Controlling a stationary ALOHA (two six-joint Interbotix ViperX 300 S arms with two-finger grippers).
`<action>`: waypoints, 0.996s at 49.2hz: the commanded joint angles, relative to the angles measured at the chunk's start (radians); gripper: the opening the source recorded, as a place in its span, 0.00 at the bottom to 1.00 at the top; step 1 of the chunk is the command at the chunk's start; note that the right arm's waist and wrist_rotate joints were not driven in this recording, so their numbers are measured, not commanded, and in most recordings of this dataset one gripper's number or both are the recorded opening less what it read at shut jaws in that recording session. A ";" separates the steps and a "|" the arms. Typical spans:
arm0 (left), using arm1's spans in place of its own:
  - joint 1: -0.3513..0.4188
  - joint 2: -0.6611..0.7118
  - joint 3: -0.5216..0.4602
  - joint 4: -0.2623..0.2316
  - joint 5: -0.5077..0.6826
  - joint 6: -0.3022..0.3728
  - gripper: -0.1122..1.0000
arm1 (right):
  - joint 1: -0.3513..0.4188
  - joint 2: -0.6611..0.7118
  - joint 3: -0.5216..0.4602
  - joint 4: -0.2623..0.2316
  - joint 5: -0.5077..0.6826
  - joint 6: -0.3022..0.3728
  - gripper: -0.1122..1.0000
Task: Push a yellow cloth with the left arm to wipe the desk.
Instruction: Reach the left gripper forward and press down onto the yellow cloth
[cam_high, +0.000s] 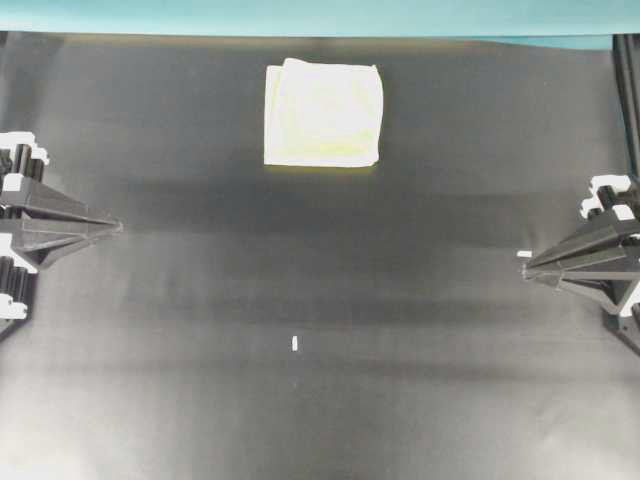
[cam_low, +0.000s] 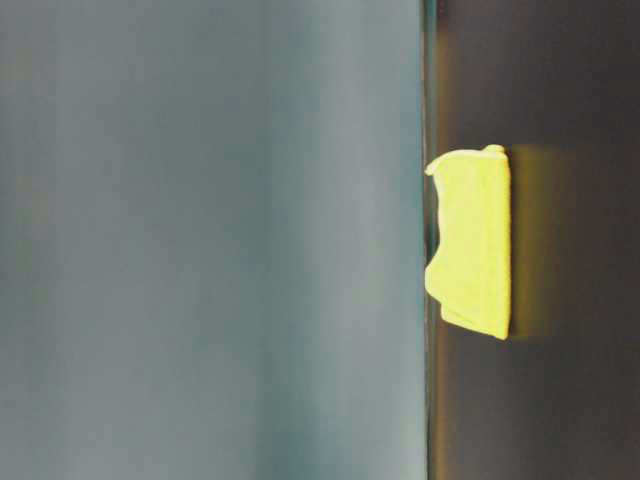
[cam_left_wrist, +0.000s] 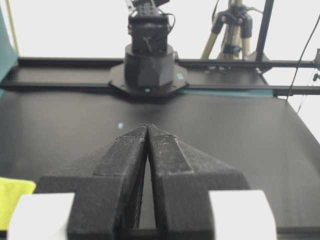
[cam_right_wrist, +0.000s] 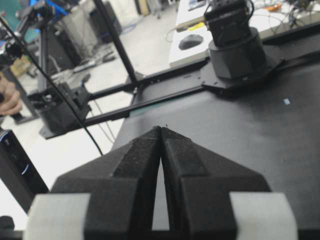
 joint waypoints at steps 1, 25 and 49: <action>0.029 0.040 -0.021 0.040 0.005 -0.005 0.15 | 0.000 0.009 -0.011 0.003 -0.003 0.000 0.13; 0.235 0.471 -0.163 0.041 -0.051 -0.006 0.10 | 0.000 0.003 -0.003 0.003 0.107 0.002 0.10; 0.348 0.927 -0.483 0.041 -0.078 -0.048 0.56 | -0.002 0.003 0.000 0.003 0.192 0.000 0.10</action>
